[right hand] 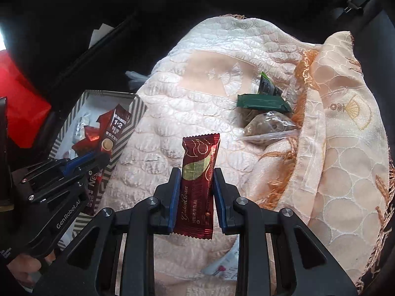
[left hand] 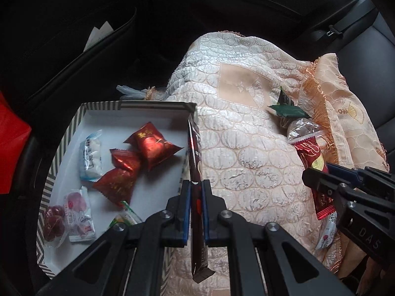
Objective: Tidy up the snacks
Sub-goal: 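Carry the coffee stick and chocolate bar over the white tray, then lower both items into the tray and open both tools, then move both open tools back toward the remaining snacks on the shawl, then grasp the white strawberry snack packet with the right tool, then grasp the clear bag of nuts with the left tool while the right tool holds the strawberry packet, then carry the nut bag and strawberry packet over the white tray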
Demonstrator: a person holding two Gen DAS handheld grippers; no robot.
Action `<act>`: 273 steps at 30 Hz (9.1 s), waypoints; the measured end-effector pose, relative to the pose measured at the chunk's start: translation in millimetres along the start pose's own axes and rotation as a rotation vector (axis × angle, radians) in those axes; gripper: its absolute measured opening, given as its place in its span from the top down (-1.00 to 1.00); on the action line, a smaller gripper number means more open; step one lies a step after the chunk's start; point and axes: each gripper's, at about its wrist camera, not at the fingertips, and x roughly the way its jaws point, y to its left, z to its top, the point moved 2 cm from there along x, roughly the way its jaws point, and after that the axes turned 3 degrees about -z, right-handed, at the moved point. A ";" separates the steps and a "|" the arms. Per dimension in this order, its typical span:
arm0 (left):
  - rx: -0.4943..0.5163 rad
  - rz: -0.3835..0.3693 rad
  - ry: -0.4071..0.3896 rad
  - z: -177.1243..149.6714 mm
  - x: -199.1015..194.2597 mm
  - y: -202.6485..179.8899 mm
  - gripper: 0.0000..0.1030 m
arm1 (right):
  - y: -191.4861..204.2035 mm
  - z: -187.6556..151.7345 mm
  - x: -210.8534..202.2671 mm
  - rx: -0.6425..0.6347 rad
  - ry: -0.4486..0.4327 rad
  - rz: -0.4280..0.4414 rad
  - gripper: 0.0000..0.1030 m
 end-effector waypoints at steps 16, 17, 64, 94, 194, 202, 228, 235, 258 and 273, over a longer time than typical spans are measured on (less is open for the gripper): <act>-0.143 0.104 -0.028 -24.1 -25.5 81.6 0.81 | 92.5 0.5 -2.7 -0.157 0.002 0.068 0.52; -0.151 0.112 -0.028 -25.7 -26.1 86.5 0.81 | 97.6 1.1 -2.0 -0.166 0.003 0.072 0.52; -0.306 0.197 0.049 -62.4 12.5 149.5 0.75 | 184.2 -3.8 77.8 -0.224 0.143 0.172 0.18; -0.131 0.101 -0.086 -49.4 -45.6 69.1 -0.49 | 67.9 -4.9 -30.8 -0.126 -0.035 0.089 0.18; -0.017 -0.309 0.260 84.1 139.3 -145.1 -0.50 | -66.2 -32.2 -10.6 -0.122 0.223 0.204 -0.02; -0.010 -0.336 0.286 86.9 152.4 -168.1 -0.50 | -70.1 -33.0 -12.6 -0.098 0.221 0.216 -0.02; 0.047 -0.238 0.100 35.0 36.5 -76.2 0.39 | -75.4 -32.4 -31.8 -0.033 0.145 0.218 -0.02; 0.063 -0.157 0.018 14.4 3.5 -52.5 0.39 | -53.4 -36.5 -40.6 -0.042 0.104 0.196 -0.02; -0.069 0.006 -0.078 -26.1 -51.0 51.4 0.39 | 60.4 -18.5 -44.9 -0.209 0.057 0.237 -0.02; -0.158 0.103 -0.077 -48.5 -50.1 101.2 0.39 | 108.5 -15.7 -29.8 -0.281 0.067 0.222 -0.02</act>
